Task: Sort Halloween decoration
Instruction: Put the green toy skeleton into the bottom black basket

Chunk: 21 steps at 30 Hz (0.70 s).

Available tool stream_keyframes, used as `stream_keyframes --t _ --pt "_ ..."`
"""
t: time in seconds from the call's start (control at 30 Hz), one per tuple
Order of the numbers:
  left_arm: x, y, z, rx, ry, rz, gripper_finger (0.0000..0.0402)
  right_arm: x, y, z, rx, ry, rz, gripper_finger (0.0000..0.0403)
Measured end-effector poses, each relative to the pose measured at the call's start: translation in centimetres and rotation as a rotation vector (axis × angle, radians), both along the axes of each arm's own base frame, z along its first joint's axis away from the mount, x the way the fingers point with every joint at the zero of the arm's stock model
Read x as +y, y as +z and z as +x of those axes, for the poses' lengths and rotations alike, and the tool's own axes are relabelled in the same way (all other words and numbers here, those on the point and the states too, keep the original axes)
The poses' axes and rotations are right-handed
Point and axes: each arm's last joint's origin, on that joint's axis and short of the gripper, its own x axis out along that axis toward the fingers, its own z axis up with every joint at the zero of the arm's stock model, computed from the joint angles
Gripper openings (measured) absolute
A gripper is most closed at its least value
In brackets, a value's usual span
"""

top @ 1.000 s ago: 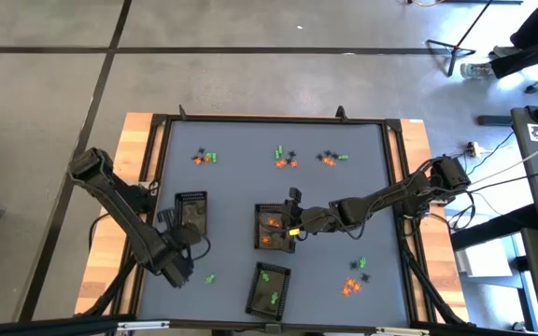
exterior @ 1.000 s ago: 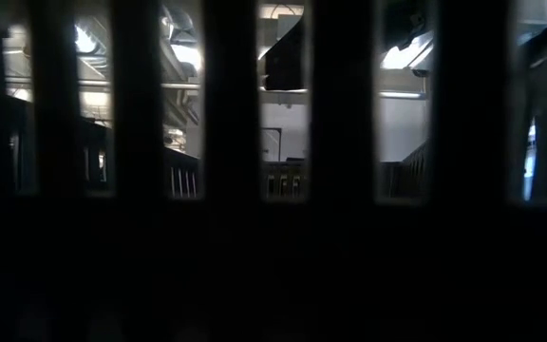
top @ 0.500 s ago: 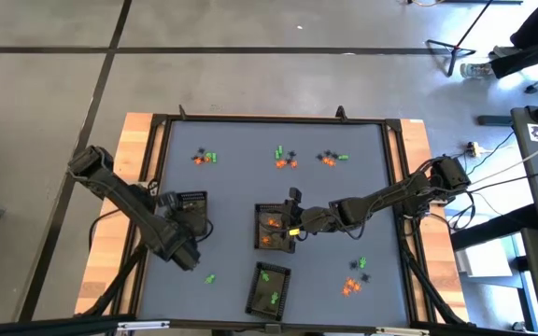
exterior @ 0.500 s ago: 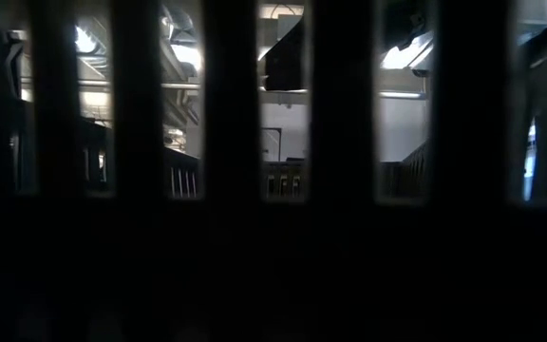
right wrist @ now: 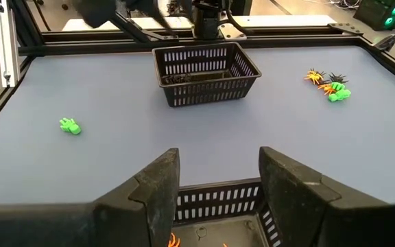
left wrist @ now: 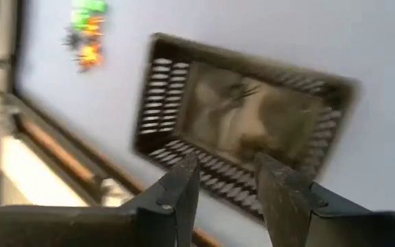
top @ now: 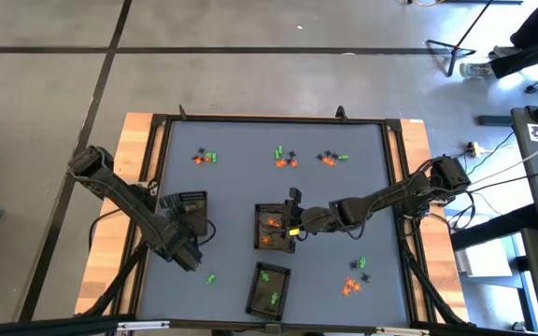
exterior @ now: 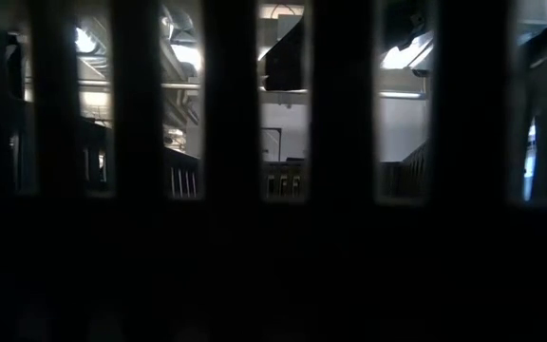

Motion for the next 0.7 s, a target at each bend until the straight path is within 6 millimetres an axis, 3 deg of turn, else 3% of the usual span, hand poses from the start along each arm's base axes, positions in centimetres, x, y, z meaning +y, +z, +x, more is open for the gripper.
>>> stream_keyframes --t 0.1,0.23,0.33,0.7 --pt "-1.2 -0.4 1.2 -0.124 -0.002 -0.141 0.0131 0.0 0.0 0.0 0.000 0.000 0.000 0.0197" --pt "-4.0 -0.5 3.4 -0.305 -0.140 -0.381 0.0131 0.0 0.0 0.0 0.000 0.000 0.000 0.0197" --pt "-5.8 -0.8 4.2 -0.389 -0.191 -0.462 0.0131 0.0 0.0 0.0 0.000 0.000 0.000 0.0197" --pt "-9.2 -5.6 4.0 -0.266 -0.094 -0.523 0.0129 0.1 0.0 0.0 0.002 0.022 0.016 0.0197"
